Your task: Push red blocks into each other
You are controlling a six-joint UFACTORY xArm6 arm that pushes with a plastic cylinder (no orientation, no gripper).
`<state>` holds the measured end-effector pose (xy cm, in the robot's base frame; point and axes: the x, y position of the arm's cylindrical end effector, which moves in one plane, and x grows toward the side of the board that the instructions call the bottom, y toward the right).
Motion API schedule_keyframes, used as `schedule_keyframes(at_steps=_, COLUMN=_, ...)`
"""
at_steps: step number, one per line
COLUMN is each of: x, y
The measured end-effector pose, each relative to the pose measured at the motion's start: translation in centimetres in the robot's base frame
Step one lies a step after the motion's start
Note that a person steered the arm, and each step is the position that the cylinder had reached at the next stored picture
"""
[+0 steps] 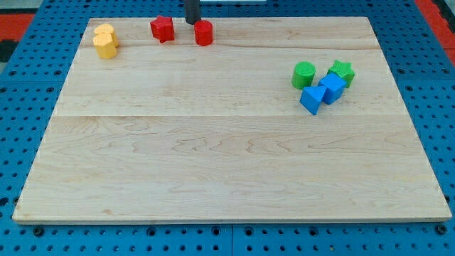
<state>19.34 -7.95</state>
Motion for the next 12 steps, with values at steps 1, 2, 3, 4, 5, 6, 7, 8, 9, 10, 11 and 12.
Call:
schedule_keyframes(at_steps=1, x=-0.2, y=-2.1)
schedule_keyframes(at_steps=2, x=-0.1, y=-3.9)
schedule_keyframes(at_steps=3, x=0.0, y=-6.0)
schedule_keyframes(at_steps=4, x=-0.2, y=-9.4)
schedule_keyframes(at_steps=5, x=0.0, y=-11.3)
schedule_keyframes(at_steps=6, x=0.7, y=-7.1)
schedule_keyframes(at_steps=7, x=1.2, y=-5.9)
schedule_keyframes(at_steps=8, x=1.2, y=-8.3)
schedule_keyframes(at_steps=9, x=2.0, y=-10.7)
schedule_keyframes(at_steps=10, x=4.9, y=-10.9)
schedule_keyframes(at_steps=11, x=5.1, y=-6.6)
schedule_keyframes(at_steps=12, x=3.4, y=-1.4)
